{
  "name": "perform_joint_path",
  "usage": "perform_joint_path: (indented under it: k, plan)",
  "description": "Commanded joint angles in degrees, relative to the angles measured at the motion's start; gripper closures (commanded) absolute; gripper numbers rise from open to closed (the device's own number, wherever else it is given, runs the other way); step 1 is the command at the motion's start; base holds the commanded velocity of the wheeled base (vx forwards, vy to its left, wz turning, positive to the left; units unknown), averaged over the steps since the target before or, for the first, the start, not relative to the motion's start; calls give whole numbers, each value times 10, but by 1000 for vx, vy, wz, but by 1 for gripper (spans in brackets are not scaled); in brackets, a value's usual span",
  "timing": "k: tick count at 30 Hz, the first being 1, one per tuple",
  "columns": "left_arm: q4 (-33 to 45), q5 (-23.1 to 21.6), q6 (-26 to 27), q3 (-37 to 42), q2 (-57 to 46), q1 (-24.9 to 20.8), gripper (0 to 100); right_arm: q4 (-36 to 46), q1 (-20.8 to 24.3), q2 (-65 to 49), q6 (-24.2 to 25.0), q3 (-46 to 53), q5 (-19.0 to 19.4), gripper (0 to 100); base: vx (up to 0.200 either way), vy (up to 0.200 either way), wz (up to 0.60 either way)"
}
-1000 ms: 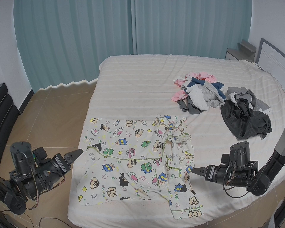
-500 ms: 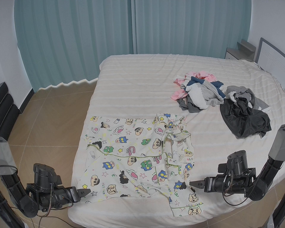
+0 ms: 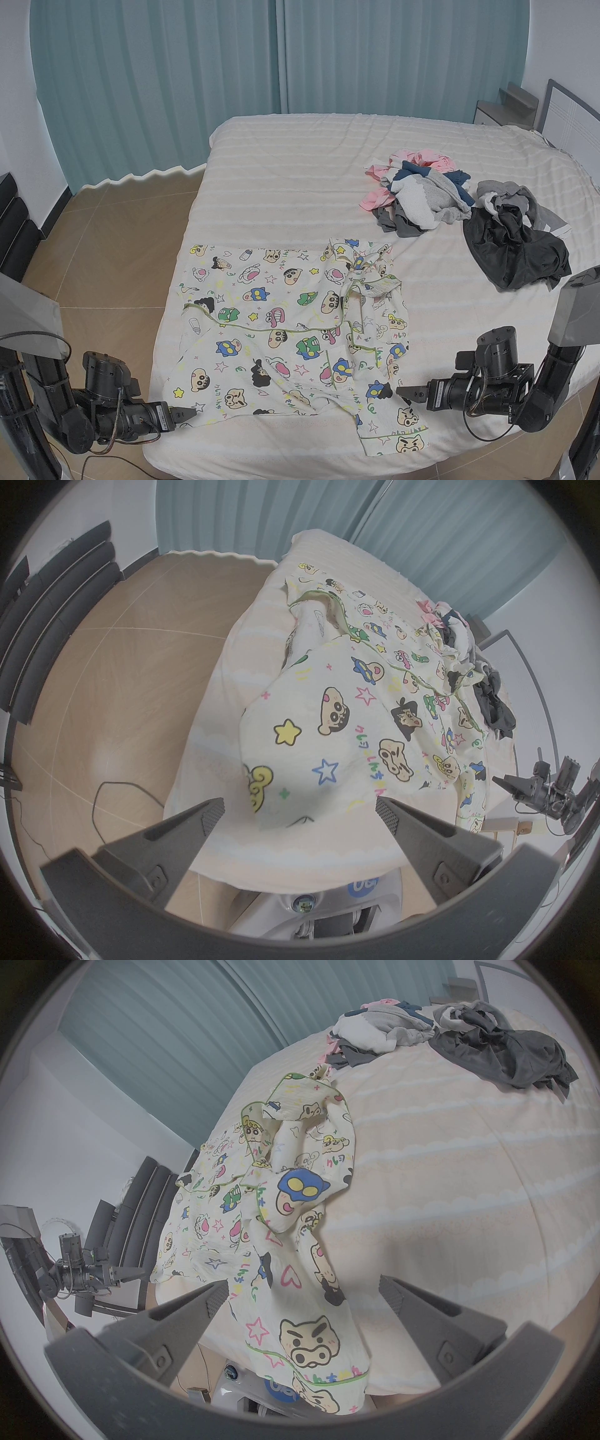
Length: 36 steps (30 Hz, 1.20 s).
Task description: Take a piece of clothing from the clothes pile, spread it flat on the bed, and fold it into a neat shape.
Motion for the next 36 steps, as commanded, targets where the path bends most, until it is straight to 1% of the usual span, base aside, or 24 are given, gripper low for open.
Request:
perform_joint_path:
  k: [1, 2, 3, 5, 8, 9, 10, 12, 20, 31, 32, 33, 36]
  plan:
    - [-41, -2, -2, -1, 71, 1, 0, -2, 0, 10, 0, 3, 0, 0, 0, 0, 0]
    - [-41, -2, -2, -1, 71, 1, 0, -2, 0, 10, 0, 3, 0, 0, 0, 0, 0]
    - [-75, -2, -5, -1, 93, 3, 0, -3, 0, 10, 0, 2, 1, 0, 0, 0, 0]
    - [-114, -3, -14, 1, 118, 4, 0, -3, 0, 10, 2, 1, 1, 0, 0, 0, 0]
    - [-153, -1, -19, 3, 144, 3, 0, -9, 0, 10, 2, 1, 1, 0, 0, 0, 0]
    - [-153, -1, -19, 3, 144, 3, 0, -9, 0, 10, 2, 1, 1, 0, 0, 0, 0]
    - [-185, 1, -19, 4, 169, 3, 0, -12, 0, 11, 3, 2, 1, 0, 0, 0, 0]
    - [-207, 3, -19, 7, 189, 2, 0, -12, 0, 11, 3, 2, 1, 0, 0, 0, 0]
    - [-233, 1, -20, 11, 198, 0, 0, -12, 0, 13, 3, 1, 1, 0, 0, 0, 0]
    - [-237, -1, -23, 9, 198, -4, 0, -14, 5, 32, -1, -1, 0, 0, 0, 0, 0]
    - [-241, -1, -31, 9, 198, -5, 0, -14, 8, 36, -1, -1, 0, 0, 0, 0, 0]
    - [-245, 0, -39, 9, 198, -7, 100, -14, 10, 41, -1, -1, -1, 0, 0, 0, 0]
    - [-248, 1, -46, 10, 198, -11, 100, -14, 20, 64, -2, -3, -4, 0, 0, 0, 0]
